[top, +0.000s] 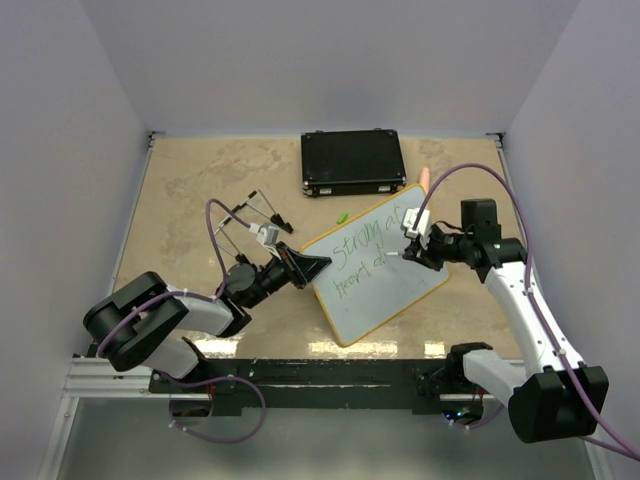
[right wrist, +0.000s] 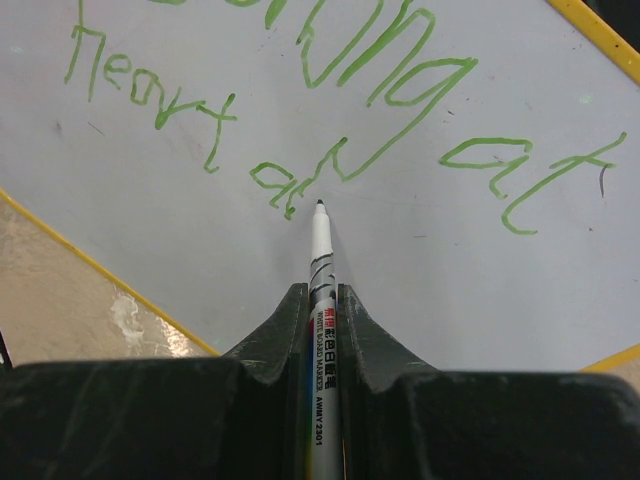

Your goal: Write a sentence on the whiteboard

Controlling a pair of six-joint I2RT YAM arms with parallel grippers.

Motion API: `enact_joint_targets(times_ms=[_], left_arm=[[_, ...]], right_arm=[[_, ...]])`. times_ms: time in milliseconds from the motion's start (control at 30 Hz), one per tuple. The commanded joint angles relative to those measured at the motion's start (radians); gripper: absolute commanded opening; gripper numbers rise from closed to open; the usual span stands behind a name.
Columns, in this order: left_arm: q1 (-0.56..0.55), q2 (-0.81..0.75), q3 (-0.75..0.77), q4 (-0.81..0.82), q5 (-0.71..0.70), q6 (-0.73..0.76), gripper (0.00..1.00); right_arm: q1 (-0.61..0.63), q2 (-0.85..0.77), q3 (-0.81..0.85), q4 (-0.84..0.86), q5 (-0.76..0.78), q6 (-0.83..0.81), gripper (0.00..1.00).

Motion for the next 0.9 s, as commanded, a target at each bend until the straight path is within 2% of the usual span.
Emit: enact_joint_targets(times_ms=[0,300,867], left_arm=[[-0.002,0.037,-0.006,-0.085,0.058,0.157,0.00],[-0.001,0.035,-0.010,-0.082,0.063,0.157,0.00],[-0.001,0.032,-0.011,-0.083,0.065,0.162,0.00]], right_arm=[[0.007,0.002,0.003,0.021,-0.027,-0.012,0.00],[0.009,0.021,-0.007,0.049,0.004,0.010,0.00],[0.009,-0.001,-0.033,-0.043,0.074,-0.055,0.00]])
